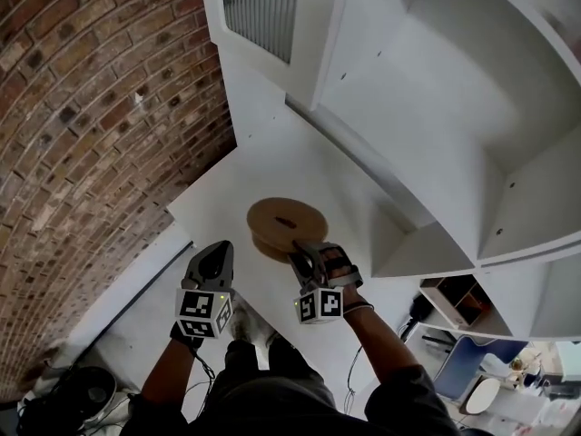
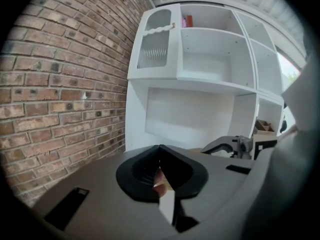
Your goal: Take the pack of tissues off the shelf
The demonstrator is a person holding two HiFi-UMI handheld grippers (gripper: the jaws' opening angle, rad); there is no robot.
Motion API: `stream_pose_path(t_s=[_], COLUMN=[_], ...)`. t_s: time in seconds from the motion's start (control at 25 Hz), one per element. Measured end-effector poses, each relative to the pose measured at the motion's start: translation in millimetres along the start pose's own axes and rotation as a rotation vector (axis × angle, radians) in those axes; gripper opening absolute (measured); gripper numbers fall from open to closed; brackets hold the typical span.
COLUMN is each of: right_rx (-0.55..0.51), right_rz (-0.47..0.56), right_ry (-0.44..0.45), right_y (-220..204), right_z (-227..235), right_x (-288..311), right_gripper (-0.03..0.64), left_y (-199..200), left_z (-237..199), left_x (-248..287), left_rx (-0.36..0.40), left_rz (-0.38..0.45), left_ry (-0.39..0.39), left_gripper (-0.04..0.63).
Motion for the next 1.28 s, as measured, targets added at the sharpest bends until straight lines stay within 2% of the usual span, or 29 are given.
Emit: stream_pose_path(t_s=[0.44,0.76,0.92,1.28], right_rx=[-0.032,-0.092,-0.102,-0.119], right_rz=[-0.007,0.024,0.001,-0.005], right_ry=[0.074,0.041,0.102,0.098], right_y=[-49.0,-86.5,-99.4,-106.4], right_z=[-61.1,-104.7,-129.3,-139.2], right_x=[33.9,27.3,27.9,29.5], right_gripper=[0.126,0.132,0.135,0.141], left_y=[-44.3,-64.9,-74.3,-77.6], left_z=[-10.8,-9.5,-8.8,-9.1], left_x=[4.6,7.5,5.8,5.6], left_rx=[-0.018,-0.015,-0.014,-0.008], left_rz=[-0.068,-0.113,-0.136,-0.145], left_ry=[0.031,0.027,0.028,0.026], left_gripper=[0.005,0.005,0.005,0.005])
Point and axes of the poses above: the fingertips, and each gripper's own axes: x forward along the fingers, z to its right, y out of its top, the point moved 3 cm from there along -x, backward along the fingers, and after that the axes turned 11 degrees about z, right-handed, at the moved point
